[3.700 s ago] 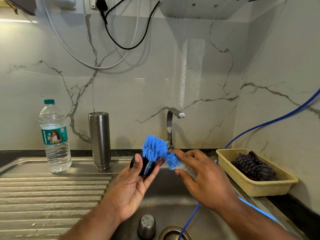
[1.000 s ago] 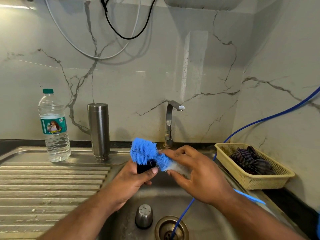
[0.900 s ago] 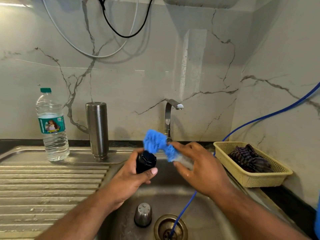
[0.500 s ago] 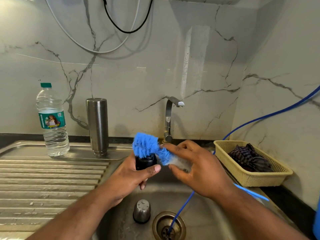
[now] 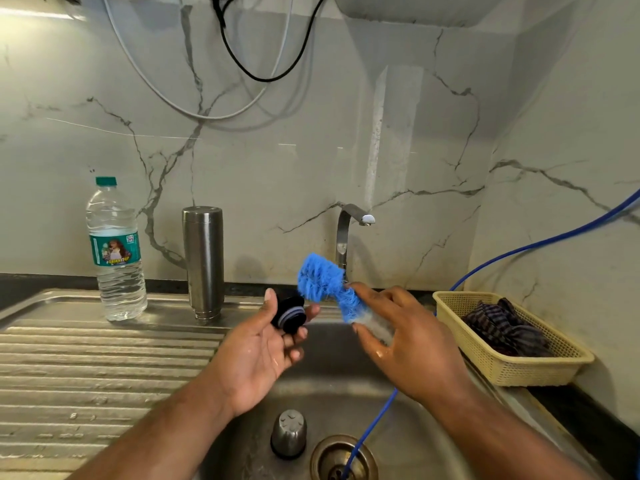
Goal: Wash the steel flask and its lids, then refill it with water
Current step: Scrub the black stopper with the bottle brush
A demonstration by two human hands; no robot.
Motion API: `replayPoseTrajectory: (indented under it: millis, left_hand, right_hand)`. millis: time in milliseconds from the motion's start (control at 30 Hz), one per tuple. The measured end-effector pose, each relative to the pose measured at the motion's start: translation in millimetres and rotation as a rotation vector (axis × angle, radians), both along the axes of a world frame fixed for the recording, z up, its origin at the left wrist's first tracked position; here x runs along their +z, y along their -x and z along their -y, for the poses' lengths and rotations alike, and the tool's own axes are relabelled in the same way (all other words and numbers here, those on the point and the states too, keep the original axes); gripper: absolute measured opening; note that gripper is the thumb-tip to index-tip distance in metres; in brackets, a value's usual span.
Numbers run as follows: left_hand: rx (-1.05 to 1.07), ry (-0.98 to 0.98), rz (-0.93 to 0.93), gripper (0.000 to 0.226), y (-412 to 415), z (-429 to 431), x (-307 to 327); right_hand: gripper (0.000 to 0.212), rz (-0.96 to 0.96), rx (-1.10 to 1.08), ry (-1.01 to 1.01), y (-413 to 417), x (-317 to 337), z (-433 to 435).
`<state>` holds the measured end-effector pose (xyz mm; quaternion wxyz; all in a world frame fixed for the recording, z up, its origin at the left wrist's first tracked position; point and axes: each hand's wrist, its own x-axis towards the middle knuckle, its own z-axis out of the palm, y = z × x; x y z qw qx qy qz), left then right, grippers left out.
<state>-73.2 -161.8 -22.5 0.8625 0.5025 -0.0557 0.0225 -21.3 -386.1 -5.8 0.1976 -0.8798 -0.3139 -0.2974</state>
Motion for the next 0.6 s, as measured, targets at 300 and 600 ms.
replayPoseTrajectory:
  millis: [300,600]
  left_hand:
    - [-0.015,0.105,-0.009,0.058,2,3,5]
    - [-0.086,0.084,-0.036,0.052,6,5,4]
  right_hand:
    - [0.061,0.021,0.039,0.005,-4,-1,4]
    - [0.063,0.092,0.088,-0.011,-13,1,12]
